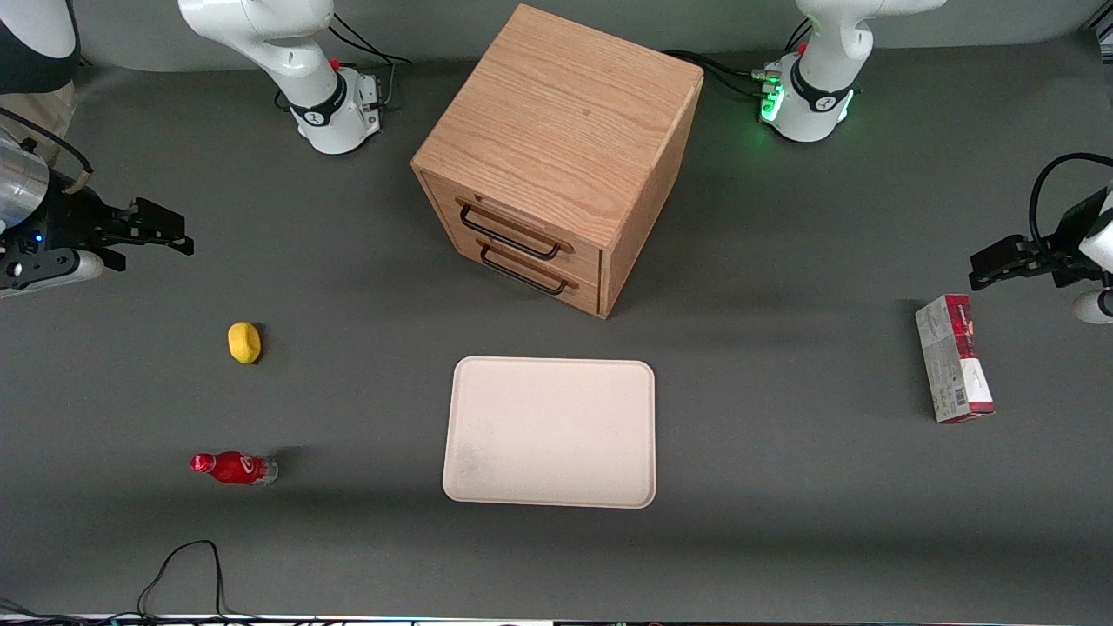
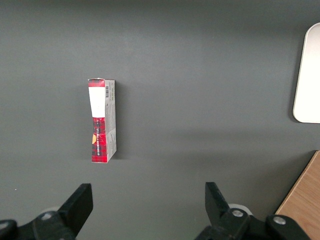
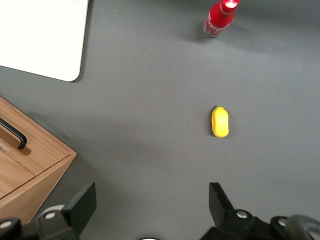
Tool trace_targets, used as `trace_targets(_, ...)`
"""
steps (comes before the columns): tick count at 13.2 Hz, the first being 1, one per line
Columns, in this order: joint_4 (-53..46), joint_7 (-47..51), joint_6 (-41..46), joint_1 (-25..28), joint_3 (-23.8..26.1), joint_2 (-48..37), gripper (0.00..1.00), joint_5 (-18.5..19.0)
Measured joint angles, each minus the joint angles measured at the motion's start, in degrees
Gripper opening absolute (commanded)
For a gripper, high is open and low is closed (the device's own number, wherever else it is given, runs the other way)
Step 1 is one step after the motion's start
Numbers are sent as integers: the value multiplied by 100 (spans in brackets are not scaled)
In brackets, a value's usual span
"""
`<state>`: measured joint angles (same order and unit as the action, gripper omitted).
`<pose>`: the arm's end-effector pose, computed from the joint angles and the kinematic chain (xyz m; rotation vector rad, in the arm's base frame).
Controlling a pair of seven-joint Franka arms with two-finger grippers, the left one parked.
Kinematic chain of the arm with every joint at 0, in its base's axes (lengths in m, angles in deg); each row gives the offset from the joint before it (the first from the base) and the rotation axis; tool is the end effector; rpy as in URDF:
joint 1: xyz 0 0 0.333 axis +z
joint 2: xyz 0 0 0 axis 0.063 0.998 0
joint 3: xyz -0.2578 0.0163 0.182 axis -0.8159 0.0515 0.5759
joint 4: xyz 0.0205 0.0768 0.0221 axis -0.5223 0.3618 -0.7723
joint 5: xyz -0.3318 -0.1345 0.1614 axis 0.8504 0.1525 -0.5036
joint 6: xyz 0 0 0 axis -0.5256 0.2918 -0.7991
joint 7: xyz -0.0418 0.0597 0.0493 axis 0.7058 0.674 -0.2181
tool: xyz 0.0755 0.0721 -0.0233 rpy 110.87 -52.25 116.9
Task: Place coke bottle on tray
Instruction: 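Move the right gripper out from its rest pose toward the red bottle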
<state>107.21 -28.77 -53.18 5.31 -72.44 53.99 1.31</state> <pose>0.5448 0.0065 0.5932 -3.0683 -0.2610 0.1265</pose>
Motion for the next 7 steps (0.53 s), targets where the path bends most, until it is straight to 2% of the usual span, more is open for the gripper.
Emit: trace_targets(7,-105,-2,209,-58,-10,91,100,11)
